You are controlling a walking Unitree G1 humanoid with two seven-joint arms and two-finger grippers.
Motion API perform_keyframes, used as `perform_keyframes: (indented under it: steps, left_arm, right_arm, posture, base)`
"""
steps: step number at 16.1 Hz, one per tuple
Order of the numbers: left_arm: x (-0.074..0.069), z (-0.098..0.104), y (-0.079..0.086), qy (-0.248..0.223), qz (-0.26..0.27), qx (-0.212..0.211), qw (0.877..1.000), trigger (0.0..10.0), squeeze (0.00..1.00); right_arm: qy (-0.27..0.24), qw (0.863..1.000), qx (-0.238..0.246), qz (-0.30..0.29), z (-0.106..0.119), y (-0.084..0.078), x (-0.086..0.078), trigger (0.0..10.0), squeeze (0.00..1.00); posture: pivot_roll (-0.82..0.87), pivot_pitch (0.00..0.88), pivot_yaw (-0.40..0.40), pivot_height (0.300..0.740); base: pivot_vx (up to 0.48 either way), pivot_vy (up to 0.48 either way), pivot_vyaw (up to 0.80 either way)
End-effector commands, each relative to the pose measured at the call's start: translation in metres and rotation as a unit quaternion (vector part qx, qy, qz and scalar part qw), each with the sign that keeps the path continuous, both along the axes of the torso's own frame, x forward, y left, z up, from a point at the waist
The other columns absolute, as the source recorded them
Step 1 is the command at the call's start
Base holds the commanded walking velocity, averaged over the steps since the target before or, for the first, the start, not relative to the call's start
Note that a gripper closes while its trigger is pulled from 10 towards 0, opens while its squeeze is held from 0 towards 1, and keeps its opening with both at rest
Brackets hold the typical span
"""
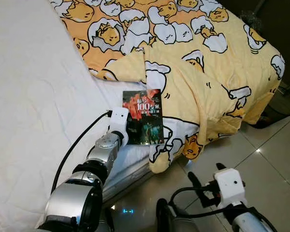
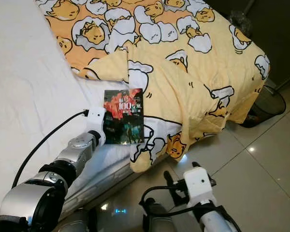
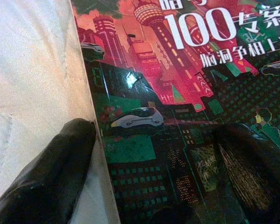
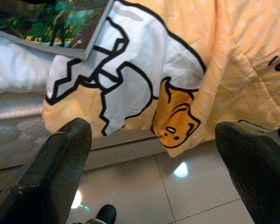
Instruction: Clean up the room
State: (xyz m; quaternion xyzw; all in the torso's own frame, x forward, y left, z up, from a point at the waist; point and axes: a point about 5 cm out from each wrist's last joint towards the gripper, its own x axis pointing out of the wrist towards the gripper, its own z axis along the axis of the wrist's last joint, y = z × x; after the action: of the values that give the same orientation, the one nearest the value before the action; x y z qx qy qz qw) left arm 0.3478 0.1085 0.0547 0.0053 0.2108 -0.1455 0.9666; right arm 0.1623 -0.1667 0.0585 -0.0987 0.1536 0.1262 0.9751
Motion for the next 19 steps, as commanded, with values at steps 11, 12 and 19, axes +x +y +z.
perform_keyframes:
  steps: [11,12,19]
  left_arm:
    - [-0.037,-0.043,-0.027,0.127,-0.023,-0.058,0.99,0.0,0.0]
    - [-0.038,-0.045,-0.027,0.13,-0.02,-0.063,0.989,0.0,0.0]
    - [-0.034,-0.042,-0.019,0.116,-0.012,-0.061,0.991,0.0,0.0]
  right_arm:
    - [0.03,0.999,-0.007,-0.009,-0.009,-0.004,-0.006,10.0,0.0]
    - [0.029,0.999,-0.007,-0.01,-0.008,-0.005,-0.006,10.0,0.0]
    - [0.012,1.0,0.01,-0.008,-0.002,-0.006,0.0,10.0,0.0]
  posture:
    - [-0.24,0.279,-0.063,0.74]
    - [-0.24,0.278,-0.064,0.74]
    - [-0.24,0.285,-0.068,0.74]
  base:
    - [0.0,0.0,0.0]
    - [0.0,0.0,0.0]
    - [0.0,0.0,0.0]
